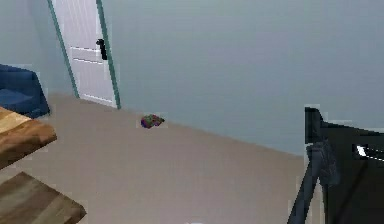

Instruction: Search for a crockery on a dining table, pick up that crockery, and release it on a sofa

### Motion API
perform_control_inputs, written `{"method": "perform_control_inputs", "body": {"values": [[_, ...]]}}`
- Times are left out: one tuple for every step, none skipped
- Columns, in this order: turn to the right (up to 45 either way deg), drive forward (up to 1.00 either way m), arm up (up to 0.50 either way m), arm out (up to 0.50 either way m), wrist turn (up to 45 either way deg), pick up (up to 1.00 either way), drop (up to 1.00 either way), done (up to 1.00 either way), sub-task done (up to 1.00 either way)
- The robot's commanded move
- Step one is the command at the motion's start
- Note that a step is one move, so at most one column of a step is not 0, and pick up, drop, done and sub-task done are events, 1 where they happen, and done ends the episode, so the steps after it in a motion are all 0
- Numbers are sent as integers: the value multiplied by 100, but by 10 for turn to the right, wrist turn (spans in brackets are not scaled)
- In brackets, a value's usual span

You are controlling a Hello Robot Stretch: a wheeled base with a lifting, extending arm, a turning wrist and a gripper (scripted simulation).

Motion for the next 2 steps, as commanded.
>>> {"method": "perform_control_inputs", "body": {"values": [[-120,0,0,0,0,0,0,0,0],[0,65,0,0,0,0,0,0,0]]}}
